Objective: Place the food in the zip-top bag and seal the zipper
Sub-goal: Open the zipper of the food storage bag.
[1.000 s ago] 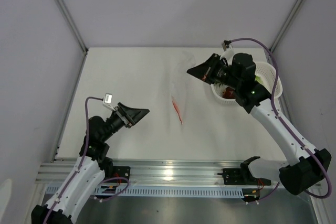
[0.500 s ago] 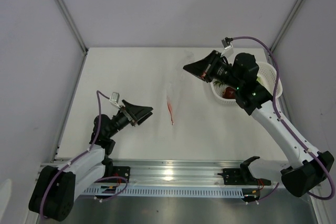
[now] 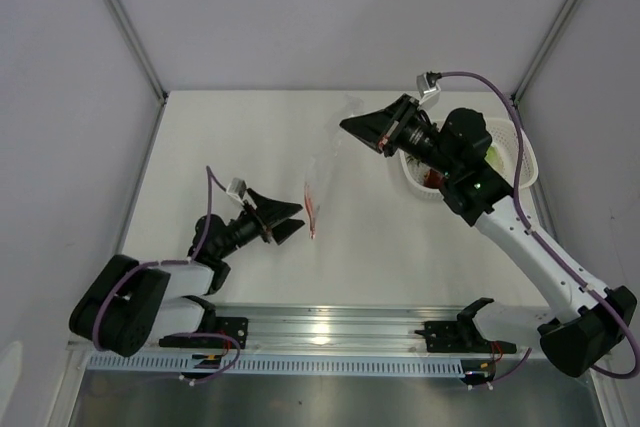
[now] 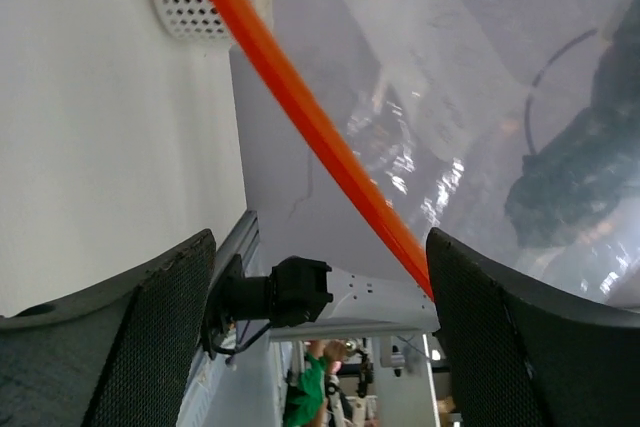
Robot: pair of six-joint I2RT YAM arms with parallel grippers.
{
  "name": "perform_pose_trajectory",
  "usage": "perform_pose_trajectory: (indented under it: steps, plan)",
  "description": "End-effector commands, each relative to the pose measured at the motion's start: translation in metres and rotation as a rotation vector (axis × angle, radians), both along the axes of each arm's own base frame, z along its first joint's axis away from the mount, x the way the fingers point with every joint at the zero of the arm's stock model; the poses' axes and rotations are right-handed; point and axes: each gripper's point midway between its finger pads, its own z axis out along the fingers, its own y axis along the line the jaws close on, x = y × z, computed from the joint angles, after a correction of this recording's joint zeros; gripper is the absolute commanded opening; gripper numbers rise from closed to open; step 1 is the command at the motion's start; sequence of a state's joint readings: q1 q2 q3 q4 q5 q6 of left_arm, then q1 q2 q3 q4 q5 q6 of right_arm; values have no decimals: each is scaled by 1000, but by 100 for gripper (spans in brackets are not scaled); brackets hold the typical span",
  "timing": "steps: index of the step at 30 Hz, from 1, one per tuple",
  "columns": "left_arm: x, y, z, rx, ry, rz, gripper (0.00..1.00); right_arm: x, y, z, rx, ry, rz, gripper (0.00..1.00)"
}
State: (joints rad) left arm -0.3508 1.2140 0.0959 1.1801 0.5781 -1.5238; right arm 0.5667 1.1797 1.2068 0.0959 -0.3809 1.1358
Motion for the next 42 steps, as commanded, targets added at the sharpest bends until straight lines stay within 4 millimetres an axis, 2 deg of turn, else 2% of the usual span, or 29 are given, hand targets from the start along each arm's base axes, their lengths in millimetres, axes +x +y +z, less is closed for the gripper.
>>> perform_pose_trajectory:
  steps: [1, 4, 7, 15, 21, 25, 30, 35, 36, 39, 40, 42]
  plan:
    - [-1, -8, 53, -161, -148, -26, 88, -9, 0, 22, 73, -45, 3, 0]
    - [0, -16, 49, -203, -107, -52, 89, -13, 6, 20, 73, -41, 19, 0]
    - [7, -13, 45, -193, -111, -3, 90, -17, 8, 18, 70, -37, 26, 0]
    - [13, -10, 68, -234, -170, 41, 91, -21, 9, -4, 52, -13, 33, 0]
    - [12, -12, 72, -262, -150, 33, 91, -25, 9, -11, 60, -11, 43, 0]
    - [10, -11, 84, -288, -172, 30, 91, -26, 6, -17, 70, -9, 44, 0]
    - [8, -7, 91, -306, -184, 45, 84, -33, 4, -26, 54, 6, 58, 0]
    - [6, -8, 91, -274, -212, 45, 56, -45, -3, -51, 8, 43, 87, 0]
    - [6, -9, 90, -264, -217, 42, 42, -47, -3, -61, -24, 59, 89, 0]
    - [2, -13, 84, -193, -230, 27, 23, -52, -9, -84, -112, 98, 86, 0]
    - [1, -13, 82, -169, -234, 28, 12, -52, -12, -89, -150, 72, 76, 0]
    - [-1, -13, 75, -79, -243, 37, 1, -54, -18, -106, -216, 106, 72, 0]
